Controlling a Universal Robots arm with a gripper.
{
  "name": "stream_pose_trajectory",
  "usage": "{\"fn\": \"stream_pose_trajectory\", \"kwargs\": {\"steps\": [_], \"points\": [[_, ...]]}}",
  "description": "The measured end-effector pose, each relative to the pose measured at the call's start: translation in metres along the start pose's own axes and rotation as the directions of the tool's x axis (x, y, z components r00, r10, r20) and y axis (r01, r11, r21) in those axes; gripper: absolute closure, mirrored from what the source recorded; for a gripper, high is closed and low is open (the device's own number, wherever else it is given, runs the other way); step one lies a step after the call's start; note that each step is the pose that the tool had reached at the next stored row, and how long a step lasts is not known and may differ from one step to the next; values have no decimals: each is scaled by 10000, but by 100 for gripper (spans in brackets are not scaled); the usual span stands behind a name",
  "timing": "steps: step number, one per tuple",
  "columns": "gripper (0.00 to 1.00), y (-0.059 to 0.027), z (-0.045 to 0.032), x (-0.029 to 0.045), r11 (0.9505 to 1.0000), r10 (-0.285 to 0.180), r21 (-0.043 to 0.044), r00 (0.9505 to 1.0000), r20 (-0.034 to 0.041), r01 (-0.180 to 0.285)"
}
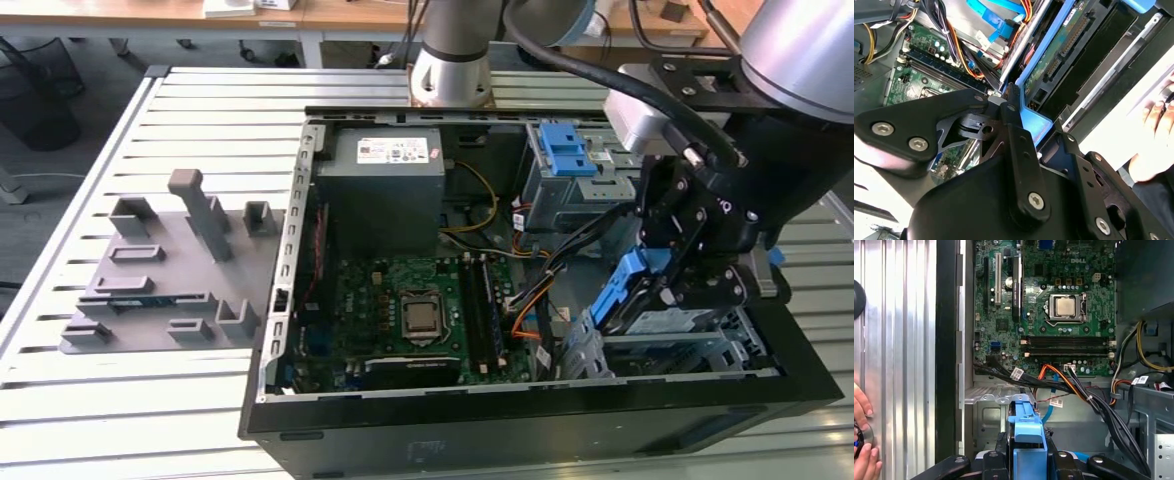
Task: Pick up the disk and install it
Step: 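Insert the disk into the insertion slot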
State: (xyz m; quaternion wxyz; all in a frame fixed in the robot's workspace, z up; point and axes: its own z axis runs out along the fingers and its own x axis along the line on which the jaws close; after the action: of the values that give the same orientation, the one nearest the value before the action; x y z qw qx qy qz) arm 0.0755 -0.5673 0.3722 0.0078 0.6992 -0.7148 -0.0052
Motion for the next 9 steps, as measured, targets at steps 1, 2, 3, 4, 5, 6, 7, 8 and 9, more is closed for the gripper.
{"fn": "stream_pose_trajectory", "kwargs": {"steps": [1,2,3,4,5,6,7,8,9], "points": [[64,0,9,0,10000,0,0,10000,1,0],[64,0,17,0,10000,0,0,10000,0,0],[64,0,26,0,10000,0,0,10000,0,0],[64,-1,35,0,10000,0,0,10000,1,0],[64,-1,45,0,10000,0,0,10000,2,0],[64,-1,53,0,10000,0,0,10000,1,0],[64,-1,61,0,10000,0,0,10000,0,0],[64,-1,70,0,10000,0,0,10000,0,0],[64,-1,79,0,10000,0,0,10000,1,0]]}}
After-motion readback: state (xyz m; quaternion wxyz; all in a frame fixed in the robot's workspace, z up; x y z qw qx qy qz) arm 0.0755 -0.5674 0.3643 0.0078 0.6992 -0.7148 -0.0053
